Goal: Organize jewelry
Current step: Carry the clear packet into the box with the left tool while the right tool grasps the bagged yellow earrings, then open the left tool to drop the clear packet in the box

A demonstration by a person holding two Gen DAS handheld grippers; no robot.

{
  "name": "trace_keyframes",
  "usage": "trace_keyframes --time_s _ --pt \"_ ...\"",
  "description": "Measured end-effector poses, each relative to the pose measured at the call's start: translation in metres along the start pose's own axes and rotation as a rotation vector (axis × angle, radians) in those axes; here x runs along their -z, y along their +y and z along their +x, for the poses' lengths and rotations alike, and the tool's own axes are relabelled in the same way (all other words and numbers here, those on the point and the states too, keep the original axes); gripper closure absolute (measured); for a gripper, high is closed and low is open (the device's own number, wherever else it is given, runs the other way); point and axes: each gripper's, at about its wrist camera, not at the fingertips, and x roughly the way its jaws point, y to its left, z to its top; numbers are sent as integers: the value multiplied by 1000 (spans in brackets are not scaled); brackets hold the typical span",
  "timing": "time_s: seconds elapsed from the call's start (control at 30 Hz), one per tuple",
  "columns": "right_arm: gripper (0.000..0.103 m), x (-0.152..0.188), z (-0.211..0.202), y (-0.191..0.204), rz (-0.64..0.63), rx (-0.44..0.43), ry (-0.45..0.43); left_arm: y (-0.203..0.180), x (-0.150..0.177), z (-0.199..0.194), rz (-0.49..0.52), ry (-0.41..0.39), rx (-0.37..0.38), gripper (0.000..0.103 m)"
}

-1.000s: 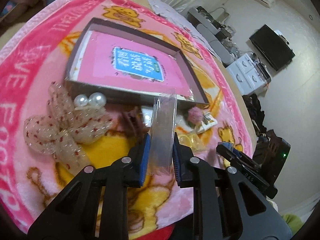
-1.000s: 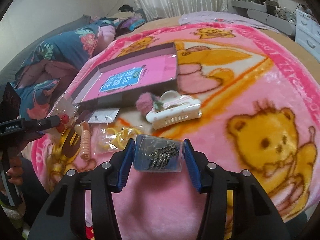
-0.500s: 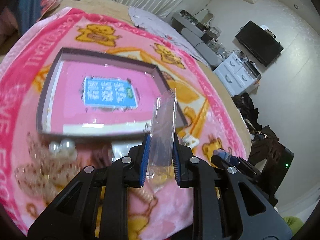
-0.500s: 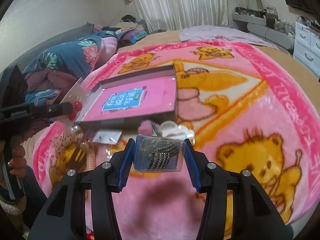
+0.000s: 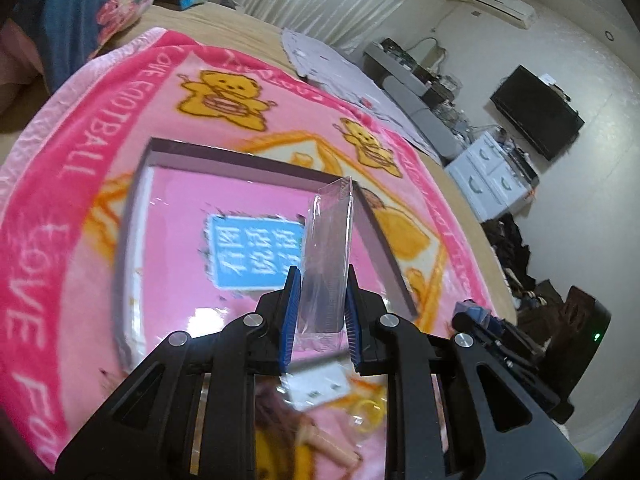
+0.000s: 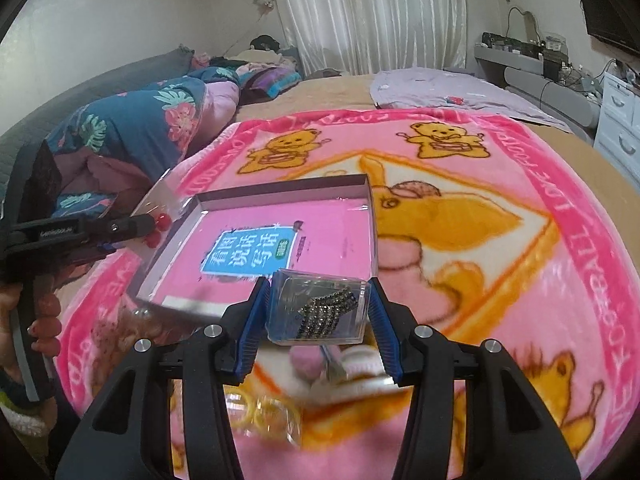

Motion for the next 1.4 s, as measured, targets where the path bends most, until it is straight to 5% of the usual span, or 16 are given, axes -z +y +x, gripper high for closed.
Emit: trace_keyframes --time_s 0.47,0.93,1.27,1.4 --pt "55 -9 83 1 -7 90 127 58 1 26 -59 57 -69 89" --pt "55 0 95 5 -4 130 137 83 5 24 -112 74 -96 85" --pt "30 5 55 6 39 99 83 85 7 12 -112 57 -103 79" --pt "19 6 34 6 47 97 55 78 7 7 -88 51 -118 62"
